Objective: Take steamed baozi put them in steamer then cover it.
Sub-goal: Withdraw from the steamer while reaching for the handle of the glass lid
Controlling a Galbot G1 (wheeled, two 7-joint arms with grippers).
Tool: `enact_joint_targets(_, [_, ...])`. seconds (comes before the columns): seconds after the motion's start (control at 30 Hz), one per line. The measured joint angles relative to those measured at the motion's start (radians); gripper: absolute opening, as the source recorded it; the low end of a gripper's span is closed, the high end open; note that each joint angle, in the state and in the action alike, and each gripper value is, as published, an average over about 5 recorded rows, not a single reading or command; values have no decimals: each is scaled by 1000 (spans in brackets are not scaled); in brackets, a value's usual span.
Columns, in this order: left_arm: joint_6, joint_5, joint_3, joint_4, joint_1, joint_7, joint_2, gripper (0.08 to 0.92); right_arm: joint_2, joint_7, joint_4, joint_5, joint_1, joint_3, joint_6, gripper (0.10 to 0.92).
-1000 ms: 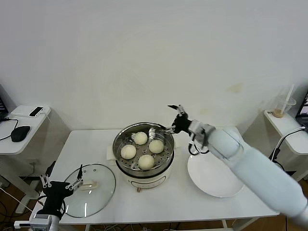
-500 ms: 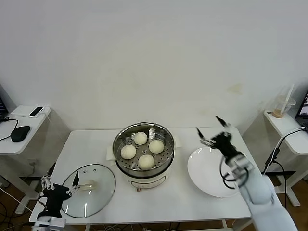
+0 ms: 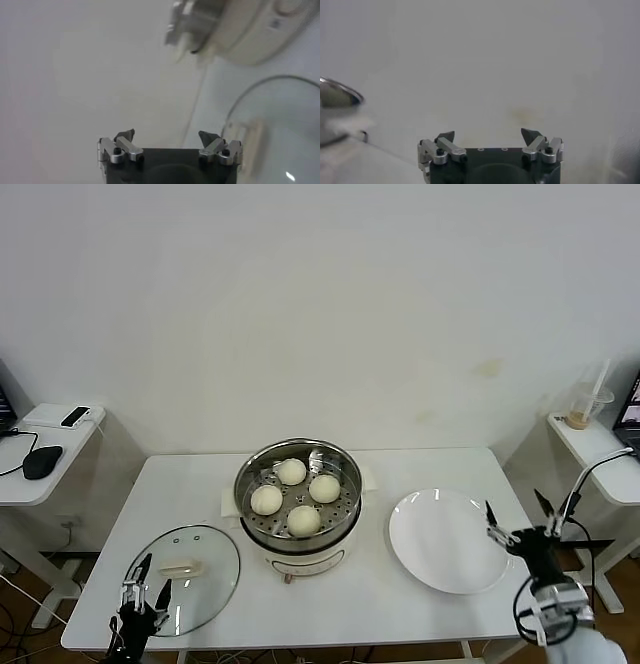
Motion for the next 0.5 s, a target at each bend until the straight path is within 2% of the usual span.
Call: enact_joint_targets(0.5, [-7,166,34,114,-79,-5,40,823,61,7,-5,-26,-87,54,25,823])
